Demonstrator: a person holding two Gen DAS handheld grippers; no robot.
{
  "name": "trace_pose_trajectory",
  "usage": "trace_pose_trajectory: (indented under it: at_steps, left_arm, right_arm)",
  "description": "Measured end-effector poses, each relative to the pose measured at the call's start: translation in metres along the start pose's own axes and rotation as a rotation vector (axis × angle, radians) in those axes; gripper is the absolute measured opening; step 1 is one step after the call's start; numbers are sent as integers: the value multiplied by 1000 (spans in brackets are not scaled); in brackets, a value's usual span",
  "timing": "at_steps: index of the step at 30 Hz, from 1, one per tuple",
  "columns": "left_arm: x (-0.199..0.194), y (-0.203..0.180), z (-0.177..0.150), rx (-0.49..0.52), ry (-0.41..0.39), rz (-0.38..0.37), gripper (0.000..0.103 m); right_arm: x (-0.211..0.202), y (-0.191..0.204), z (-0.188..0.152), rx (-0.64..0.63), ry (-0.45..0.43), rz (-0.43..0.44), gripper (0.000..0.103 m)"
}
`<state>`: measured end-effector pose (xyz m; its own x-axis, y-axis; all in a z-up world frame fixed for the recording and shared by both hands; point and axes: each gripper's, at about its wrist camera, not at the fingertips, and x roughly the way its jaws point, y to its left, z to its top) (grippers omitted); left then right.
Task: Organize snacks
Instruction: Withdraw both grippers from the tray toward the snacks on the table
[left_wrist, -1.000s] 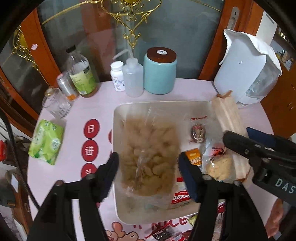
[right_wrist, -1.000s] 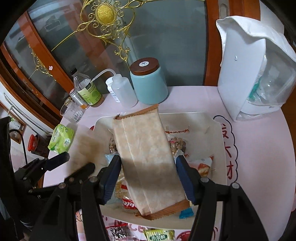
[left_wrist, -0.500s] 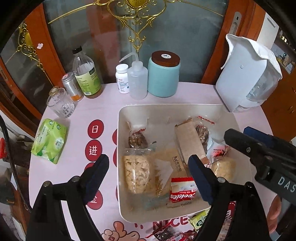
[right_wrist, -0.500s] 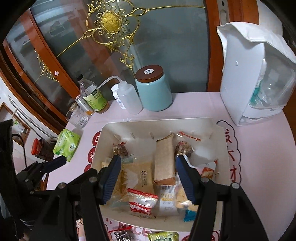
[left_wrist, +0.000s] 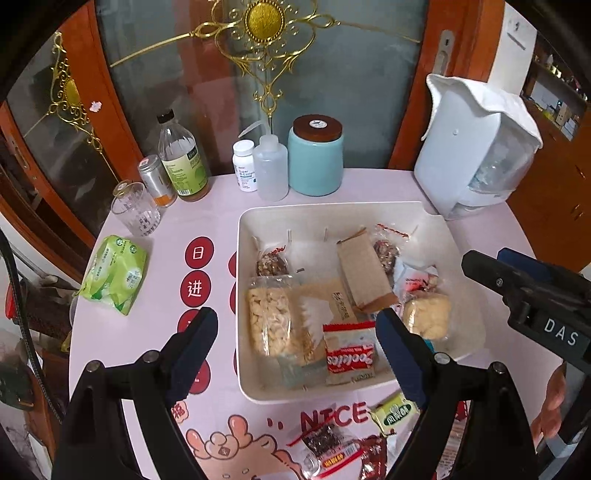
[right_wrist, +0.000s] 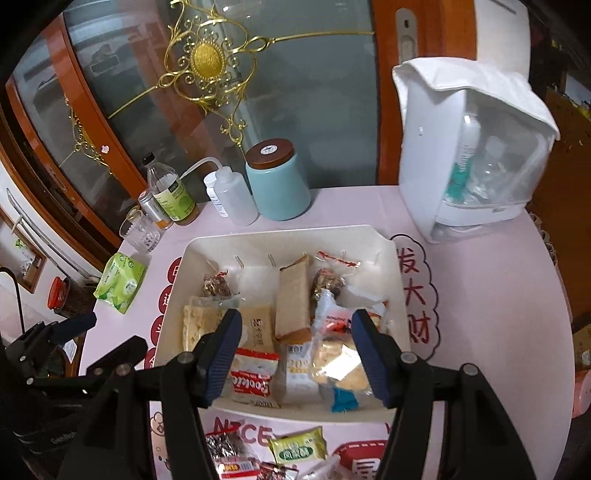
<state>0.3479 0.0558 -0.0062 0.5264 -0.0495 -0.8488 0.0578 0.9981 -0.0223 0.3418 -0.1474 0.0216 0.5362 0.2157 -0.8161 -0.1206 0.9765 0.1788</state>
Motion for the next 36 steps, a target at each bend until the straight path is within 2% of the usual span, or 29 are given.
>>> trace_pose_trajectory:
  at_steps: [3,7,15,19,22,24,26,27,31,36]
  left_arm:
    - [-14,-4,-9,-8,-4,-9,87]
    - [-31,-13,-25,12,-6,18,87]
    - [-48,-33,-65,27,63,4,87]
    - [-49,-39,-86,14,102,-23,87]
    - [-52,-47,-106,21,94,-19,87]
    - [-54,-54,-122,36,88,-20,87]
    - [-52,-60,-134,48,96,-32,87]
    - [-51,-63,-140,54,100,-35,87]
    - [-47,-75,-167,82,96,-26,87]
    - [-31,-83,-197,84,126,-37,87]
  right_arm:
    - [-17,-5,-11,-9,-6,14,62]
    - [-36,-8,-26,-42,-32,12,62]
    - [-70,-19,-72,-121,-93,-15,62]
    - [-79,-26,-103,-168,-85,-34,62]
    - [-81,-32,-128,-197,-47,-25,62]
    - [-80,-34,-143,-227,-30,-50,63]
    - [-77,-36,-156,-254,-10,-63,80]
    - [-74,-38,-163,-262,0,-57,82]
    - [-65,-49,-182,-256,25,-27,84]
    - [-47,-56,-201,-311,46,-27,94]
